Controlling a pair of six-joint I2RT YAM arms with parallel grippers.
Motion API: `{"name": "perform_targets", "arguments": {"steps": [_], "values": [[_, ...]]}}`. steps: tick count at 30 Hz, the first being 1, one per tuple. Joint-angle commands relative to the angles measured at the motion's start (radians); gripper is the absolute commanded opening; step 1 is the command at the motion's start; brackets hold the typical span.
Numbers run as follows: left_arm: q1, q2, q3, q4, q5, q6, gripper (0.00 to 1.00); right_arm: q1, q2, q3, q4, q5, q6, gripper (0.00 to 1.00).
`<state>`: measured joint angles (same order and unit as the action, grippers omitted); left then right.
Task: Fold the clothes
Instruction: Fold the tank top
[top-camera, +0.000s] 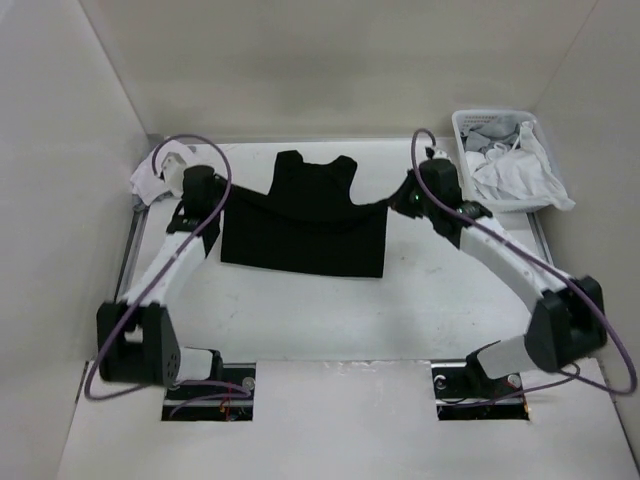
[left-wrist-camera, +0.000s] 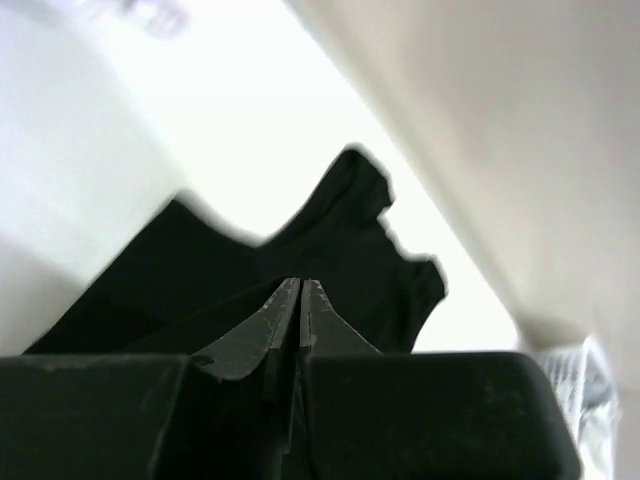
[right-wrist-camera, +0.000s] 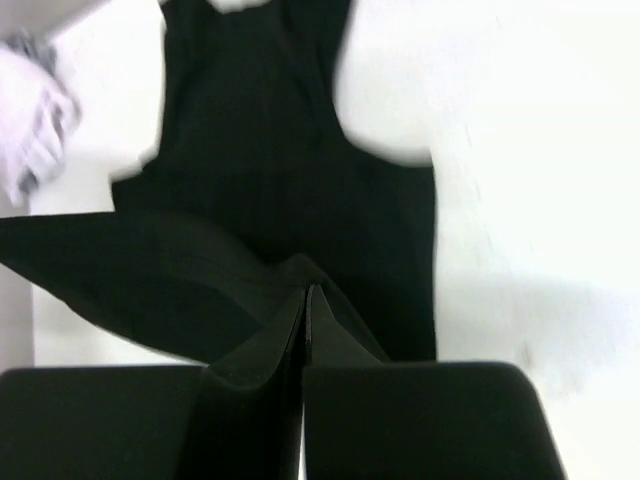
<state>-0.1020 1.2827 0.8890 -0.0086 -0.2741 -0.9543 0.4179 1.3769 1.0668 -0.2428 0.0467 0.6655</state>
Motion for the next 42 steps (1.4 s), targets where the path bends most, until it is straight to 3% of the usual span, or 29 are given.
{"name": "perform_targets", "arguments": {"steps": [1, 5, 12, 14, 15, 17, 20, 23, 25, 26, 29, 30, 32, 42], "values": [[0.021, 0.206, 0.175, 0.246, -0.022, 0.012, 0.01, -0.067, 0.181, 0.204, 0.135, -0.079, -0.079, 0.0], [0.044, 0.47, 0.391, 0.266, 0.012, 0.032, 0.01, -0.139, 0.425, 0.453, 0.123, -0.103, -0.092, 0.0], [0.077, 0.802, 0.729, 0.251, 0.029, 0.055, 0.04, -0.209, 0.795, 0.881, 0.036, -0.133, -0.086, 0.0], [0.08, 0.872, 0.804, 0.236, 0.044, 0.06, 0.11, -0.213, 0.879, 0.968, 0.014, -0.134, -0.08, 0.02], [0.084, 0.9, 0.833, 0.237, 0.064, 0.066, 0.19, -0.213, 0.898, 0.982, 0.017, -0.128, -0.075, 0.05], [0.086, 0.909, 0.841, 0.248, 0.085, 0.081, 0.31, -0.209, 0.913, 0.978, 0.045, -0.114, -0.047, 0.2], [0.077, 0.813, 0.724, 0.312, 0.085, 0.107, 0.39, -0.202, 0.849, 0.883, 0.112, -0.097, -0.037, 0.47], [0.046, 0.628, 0.471, 0.421, 0.056, 0.123, 0.4, -0.178, 0.707, 0.7, 0.149, -0.064, -0.046, 0.55], [0.016, 0.517, 0.307, 0.469, 0.03, 0.126, 0.39, -0.153, 0.587, 0.519, 0.204, -0.025, -0.041, 0.55], [-0.001, 0.462, 0.224, 0.476, 0.017, 0.127, 0.39, -0.135, 0.527, 0.422, 0.244, -0.013, -0.044, 0.49], [-0.02, 0.336, -0.002, 0.457, 0.0, 0.102, 0.38, -0.092, 0.397, 0.18, 0.316, -0.01, -0.027, 0.07], [-0.018, 0.307, -0.066, 0.437, 0.001, 0.069, 0.37, -0.08, 0.361, 0.115, 0.329, -0.01, -0.021, 0.02], [-0.014, 0.262, -0.177, 0.42, 0.024, 0.003, 0.37, -0.054, 0.302, -0.005, 0.362, -0.005, 0.005, 0.02], [0.08, 0.213, -0.413, 0.521, 0.185, -0.075, 0.41, 0.028, 0.103, -0.341, 0.49, -0.016, 0.043, 0.38]]}}
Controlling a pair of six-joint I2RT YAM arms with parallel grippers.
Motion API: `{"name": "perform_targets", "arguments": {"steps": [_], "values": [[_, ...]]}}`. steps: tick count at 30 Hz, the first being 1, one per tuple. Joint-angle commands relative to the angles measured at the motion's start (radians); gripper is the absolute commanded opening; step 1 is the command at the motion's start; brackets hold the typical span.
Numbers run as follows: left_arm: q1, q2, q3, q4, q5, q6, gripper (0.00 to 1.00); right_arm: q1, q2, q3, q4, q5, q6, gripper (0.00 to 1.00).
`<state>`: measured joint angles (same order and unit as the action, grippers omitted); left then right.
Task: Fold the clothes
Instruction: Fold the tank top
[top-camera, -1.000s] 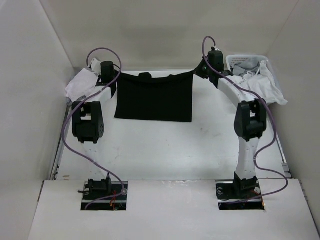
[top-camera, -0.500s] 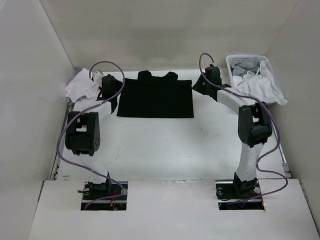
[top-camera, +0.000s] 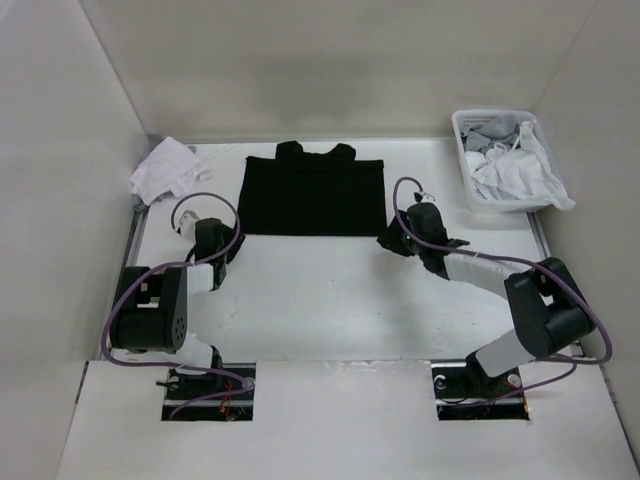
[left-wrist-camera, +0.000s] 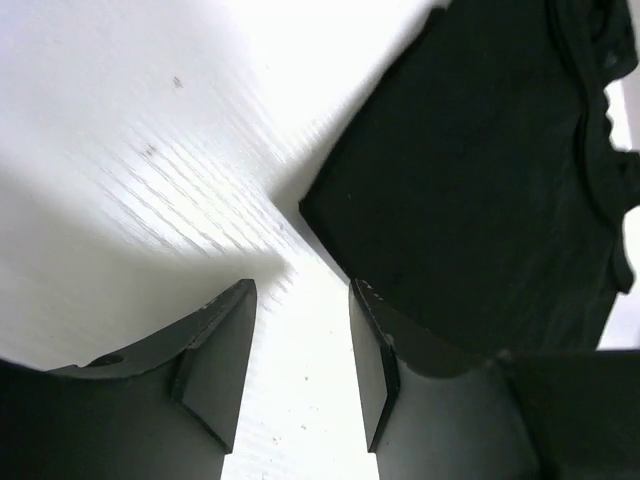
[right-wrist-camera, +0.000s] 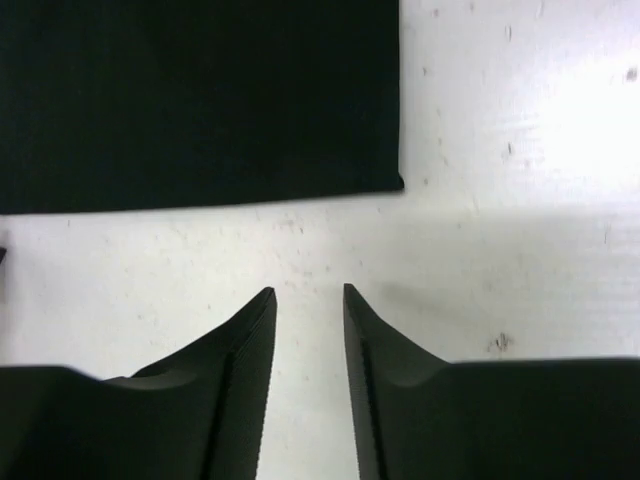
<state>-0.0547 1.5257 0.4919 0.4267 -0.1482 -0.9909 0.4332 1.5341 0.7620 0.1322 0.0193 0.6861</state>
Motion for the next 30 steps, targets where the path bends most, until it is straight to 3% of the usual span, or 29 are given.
{"name": "perform_targets", "arguments": {"steps": [1, 12, 24, 27, 30], "values": [[0.043, -0.019, -0.022, 0.099, 0.074, -0.044, 0.41, 0.012, -0.055, -0.058, 0.127, 0.011, 0.033, 0.4], [0.089, 0.171, -0.003, 0.279, 0.137, -0.129, 0.33, -0.027, 0.037, -0.072, 0.199, 0.011, 0.073, 0.45], [0.114, 0.192, -0.004, 0.311, 0.148, -0.172, 0.08, -0.07, 0.149, -0.015, 0.188, 0.041, 0.138, 0.55], [0.111, 0.194, -0.003, 0.313, 0.144, -0.178, 0.07, -0.077, 0.188, 0.005, 0.201, 0.044, 0.171, 0.55], [0.111, 0.198, -0.006, 0.317, 0.137, -0.176, 0.06, -0.086, 0.224, 0.022, 0.207, 0.045, 0.2, 0.46]]}}
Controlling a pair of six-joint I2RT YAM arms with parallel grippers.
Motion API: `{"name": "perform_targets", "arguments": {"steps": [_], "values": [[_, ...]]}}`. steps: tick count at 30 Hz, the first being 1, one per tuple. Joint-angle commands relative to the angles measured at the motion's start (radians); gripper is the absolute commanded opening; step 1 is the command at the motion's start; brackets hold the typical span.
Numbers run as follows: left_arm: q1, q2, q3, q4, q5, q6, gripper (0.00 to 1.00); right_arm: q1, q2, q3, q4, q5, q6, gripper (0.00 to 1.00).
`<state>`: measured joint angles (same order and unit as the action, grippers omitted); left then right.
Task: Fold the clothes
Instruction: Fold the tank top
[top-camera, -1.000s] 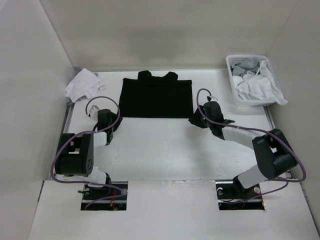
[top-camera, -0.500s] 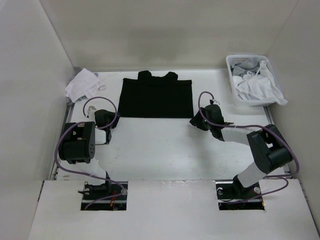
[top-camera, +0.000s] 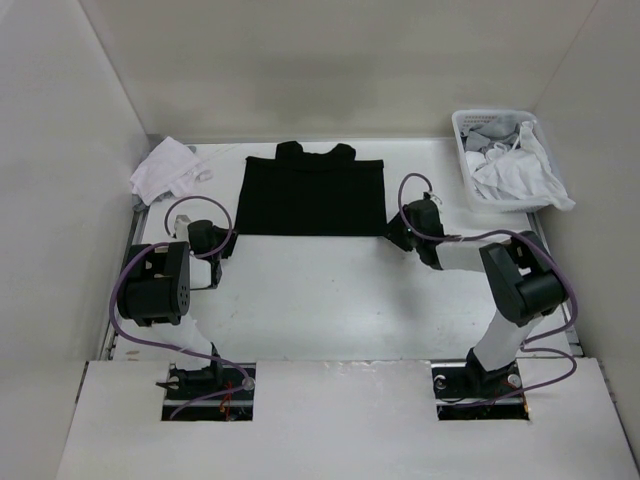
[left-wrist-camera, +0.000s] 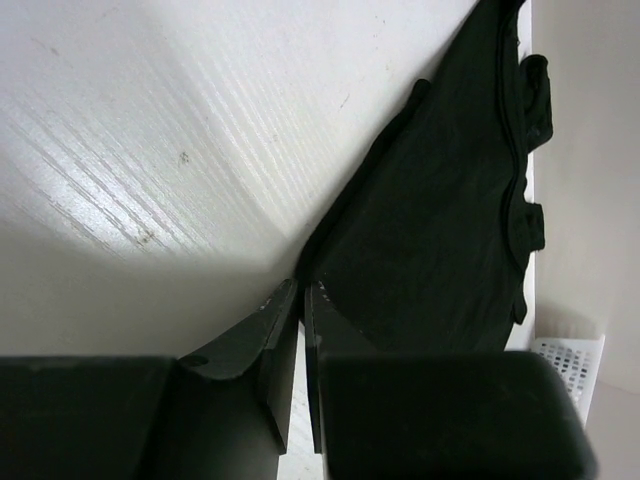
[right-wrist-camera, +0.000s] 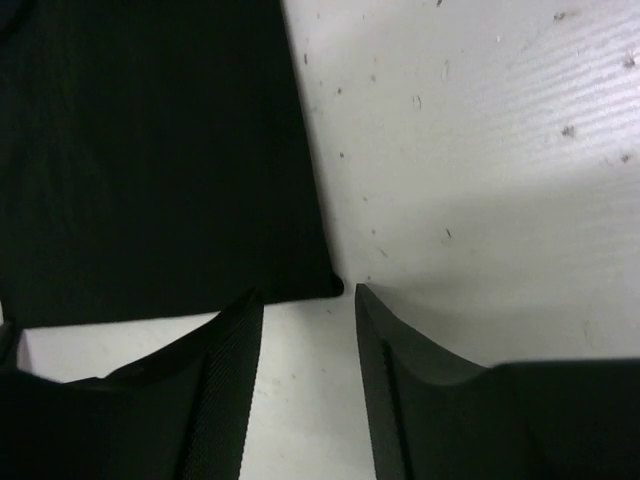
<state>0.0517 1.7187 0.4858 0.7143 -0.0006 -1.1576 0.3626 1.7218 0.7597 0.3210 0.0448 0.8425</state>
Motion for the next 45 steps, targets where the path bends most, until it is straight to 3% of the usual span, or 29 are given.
{"name": "perform_targets", "arguments": {"steps": [1, 10, 18, 22, 26, 33, 37, 41, 45], "values": [[0.004, 0.007, 0.0, 0.03, -0.01, -0.007, 0.06, -0.017, 0.035, 0.021, 0.024, 0.024, 0.052, 0.43], [0.003, 0.001, 0.004, 0.057, -0.018, 0.001, 0.02, -0.029, 0.056, 0.044, 0.036, 0.015, 0.07, 0.12], [-0.008, -0.042, -0.004, 0.06, -0.041, 0.022, 0.01, -0.026, 0.059, 0.05, 0.079, -0.023, 0.073, 0.0], [-0.009, -0.097, -0.021, 0.054, -0.027, 0.012, 0.0, -0.026, -0.043, -0.035, 0.151, -0.023, 0.063, 0.0], [-0.022, -0.275, -0.05, -0.001, -0.027, 0.019, 0.0, -0.024, -0.212, -0.117, 0.13, -0.022, 0.038, 0.0], [-0.039, -0.868, -0.072, -0.387, -0.032, 0.061, 0.0, 0.037, -0.733, -0.181, -0.169, 0.049, -0.052, 0.0], [-0.04, -1.2, 0.063, -0.707, -0.029, 0.145, 0.0, 0.147, -1.054, -0.091, -0.455, 0.162, -0.101, 0.0], [-0.089, -1.343, 0.262, -0.929, -0.044, 0.213, 0.0, 0.326, -1.234, 0.058, -0.698, 0.309, -0.111, 0.0], [-0.129, -1.415, 0.41, -1.088, -0.07, 0.248, 0.0, 0.555, -1.295, 0.196, -0.871, 0.464, -0.071, 0.0]]}}
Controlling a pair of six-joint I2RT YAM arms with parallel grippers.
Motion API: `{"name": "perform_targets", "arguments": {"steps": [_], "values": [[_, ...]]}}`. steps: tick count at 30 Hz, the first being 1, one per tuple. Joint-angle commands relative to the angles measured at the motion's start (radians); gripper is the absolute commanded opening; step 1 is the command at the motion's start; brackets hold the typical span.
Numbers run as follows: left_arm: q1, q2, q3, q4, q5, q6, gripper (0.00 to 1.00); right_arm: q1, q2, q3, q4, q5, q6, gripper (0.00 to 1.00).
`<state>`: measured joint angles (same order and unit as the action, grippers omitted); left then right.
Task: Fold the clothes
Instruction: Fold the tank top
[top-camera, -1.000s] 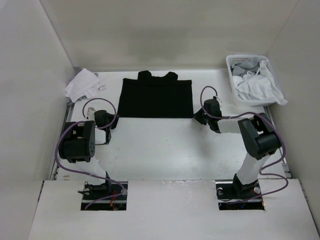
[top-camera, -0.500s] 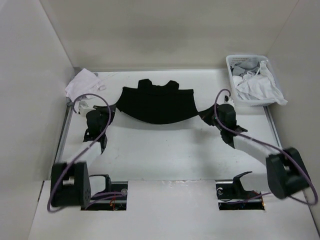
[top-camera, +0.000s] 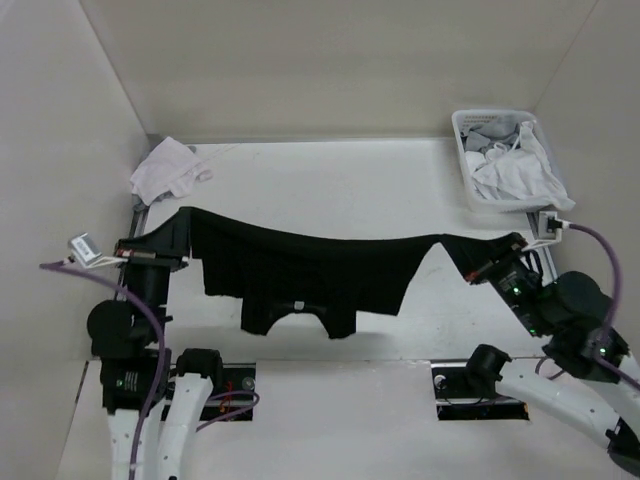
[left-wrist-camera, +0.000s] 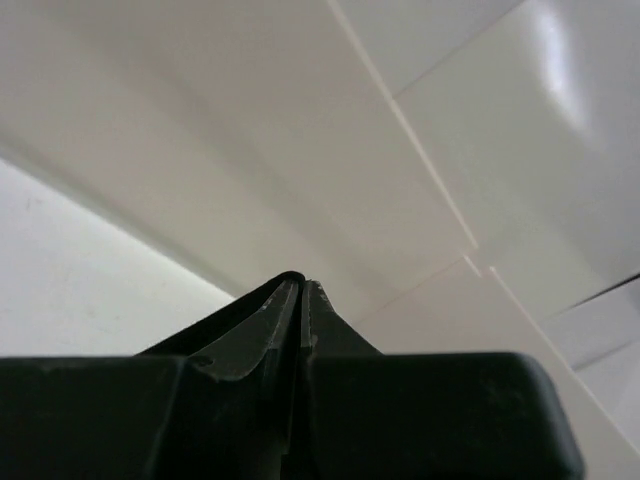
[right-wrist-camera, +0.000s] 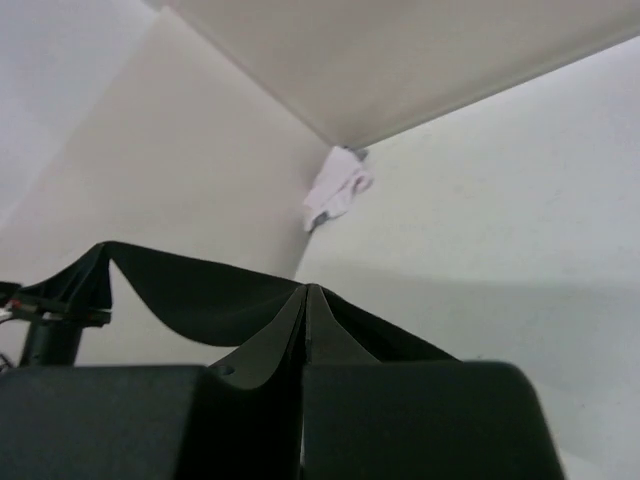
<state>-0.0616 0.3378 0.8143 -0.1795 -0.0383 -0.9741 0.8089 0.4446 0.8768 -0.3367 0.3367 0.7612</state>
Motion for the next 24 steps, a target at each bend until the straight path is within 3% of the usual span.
{"name": "perform_targets", "arguments": {"steps": [1, 4, 7, 9, 12, 14, 17, 21, 24], "values": [[-0.022, -0.048, 0.106, -0.227, -0.04, 0.074, 0.0, 0.173, -0.02, 0.102, -0.244, 0.201, 0.03, 0.0], [-0.037, -0.06, 0.12, -0.29, -0.066, 0.098, 0.0, 0.325, 0.002, 0.117, -0.278, 0.28, 0.058, 0.0], [-0.057, -0.048, 0.015, -0.279, -0.09, 0.097, 0.0, 0.355, 0.074, 0.081, -0.259, 0.326, 0.04, 0.01], [-0.057, -0.01, -0.079, -0.23, -0.113, 0.1, 0.0, 0.257, 0.141, 0.048, -0.208, 0.276, 0.006, 0.01], [-0.028, 0.091, -0.194, -0.108, -0.14, 0.109, 0.0, 0.004, 0.264, -0.03, -0.044, 0.035, -0.043, 0.0], [-0.001, 0.202, -0.25, 0.007, -0.121, 0.091, 0.0, -0.168, 0.374, -0.073, 0.077, -0.109, -0.051, 0.0], [0.004, 0.439, -0.285, 0.229, -0.124, 0.054, 0.0, -0.329, 0.582, -0.091, 0.273, -0.263, -0.04, 0.0], [-0.005, 0.822, -0.19, 0.489, -0.126, 0.022, 0.0, -0.455, 0.889, 0.028, 0.409, -0.359, -0.036, 0.0], [0.009, 1.062, -0.042, 0.571, -0.097, 0.008, 0.0, -0.527, 1.083, 0.169, 0.436, -0.398, -0.04, 0.0]]}}
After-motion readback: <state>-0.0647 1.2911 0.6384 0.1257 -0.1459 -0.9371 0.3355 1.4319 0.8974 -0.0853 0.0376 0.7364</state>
